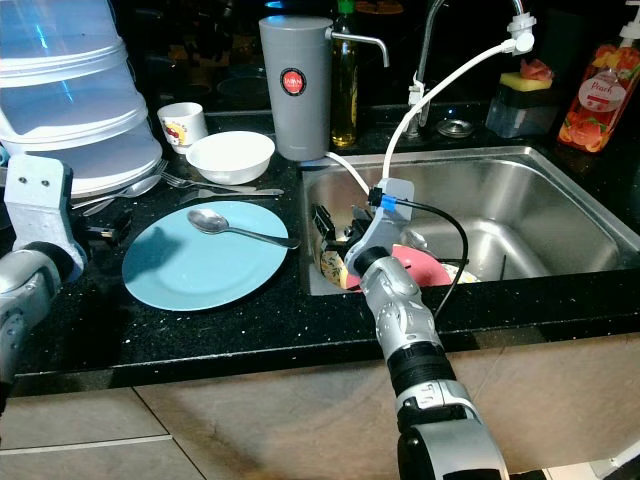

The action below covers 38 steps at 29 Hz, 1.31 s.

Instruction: Kitchen organization

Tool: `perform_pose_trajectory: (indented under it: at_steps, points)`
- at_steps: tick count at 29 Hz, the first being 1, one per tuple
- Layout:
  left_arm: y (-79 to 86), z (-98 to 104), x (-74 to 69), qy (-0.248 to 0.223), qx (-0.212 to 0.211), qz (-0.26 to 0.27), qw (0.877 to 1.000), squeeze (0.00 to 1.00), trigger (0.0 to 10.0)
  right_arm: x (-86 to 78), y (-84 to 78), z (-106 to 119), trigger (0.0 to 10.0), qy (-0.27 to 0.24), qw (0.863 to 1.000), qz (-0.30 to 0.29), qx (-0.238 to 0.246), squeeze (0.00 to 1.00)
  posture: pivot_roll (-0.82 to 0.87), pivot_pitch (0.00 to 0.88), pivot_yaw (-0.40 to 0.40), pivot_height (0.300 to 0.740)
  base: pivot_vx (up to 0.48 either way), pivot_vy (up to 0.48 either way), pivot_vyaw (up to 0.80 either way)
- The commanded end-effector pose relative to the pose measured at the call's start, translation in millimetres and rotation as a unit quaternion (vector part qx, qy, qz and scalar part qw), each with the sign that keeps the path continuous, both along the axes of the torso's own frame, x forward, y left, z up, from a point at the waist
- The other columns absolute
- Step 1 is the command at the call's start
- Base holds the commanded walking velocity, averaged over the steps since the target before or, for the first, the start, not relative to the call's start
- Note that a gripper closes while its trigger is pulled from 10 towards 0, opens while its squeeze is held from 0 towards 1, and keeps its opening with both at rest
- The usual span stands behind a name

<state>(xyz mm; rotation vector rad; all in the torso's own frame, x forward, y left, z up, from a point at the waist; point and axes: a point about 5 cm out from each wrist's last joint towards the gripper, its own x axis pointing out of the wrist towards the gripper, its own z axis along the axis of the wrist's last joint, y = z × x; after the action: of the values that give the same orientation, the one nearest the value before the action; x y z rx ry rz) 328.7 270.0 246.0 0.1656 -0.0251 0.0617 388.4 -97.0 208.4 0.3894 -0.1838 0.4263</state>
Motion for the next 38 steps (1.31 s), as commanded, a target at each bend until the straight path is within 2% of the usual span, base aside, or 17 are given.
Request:
perform_pose_trajectory:
  at_steps: [1,10,27,34,38]
  points:
    - [2.4,-1,-0.7,0.001,0.0,0.006,1.0,0.0,10.0,-2.0,2.5,-3,10.0,0.004,1.0,0.006,0.002,0.0,0.14,0.102,0.007,0.74,0.0,0.48,0.0]
    - [-6.0,-1,-2.5,-0.005,0.011,-0.014,1.0,0.0,10.0,-3.3,2.6,-3,10.0,0.005,1.0,0.01,0.0,0.0,0.13,0.09,-0.001,0.74,0.0,0.086,0.0]
    - [-8.1,-3,-2.3,0.003,0.018,-0.019,1.0,0.0,10.0,-3.0,1.9,-4,10.0,0.009,1.0,0.012,-0.005,0.0,0.13,0.097,-0.007,0.74,0.0,0.0,0.0]
    - [-4.1,-12,0.2,0.043,-0.023,-0.008,0.999,0.0,10.0,1.6,-0.2,7,10.0,-0.002,1.0,0.011,-0.006,0.0,0.12,0.101,-0.014,0.74,0.0,0.0,0.0]
    - [-4.5,-14,0.3,0.051,-0.024,-0.009,0.998,0.0,10.0,2.4,-0.5,9,10.0,-0.004,1.0,0.01,-0.007,0.0,0.12,0.102,-0.018,0.74,0.0,0.0,0.0]
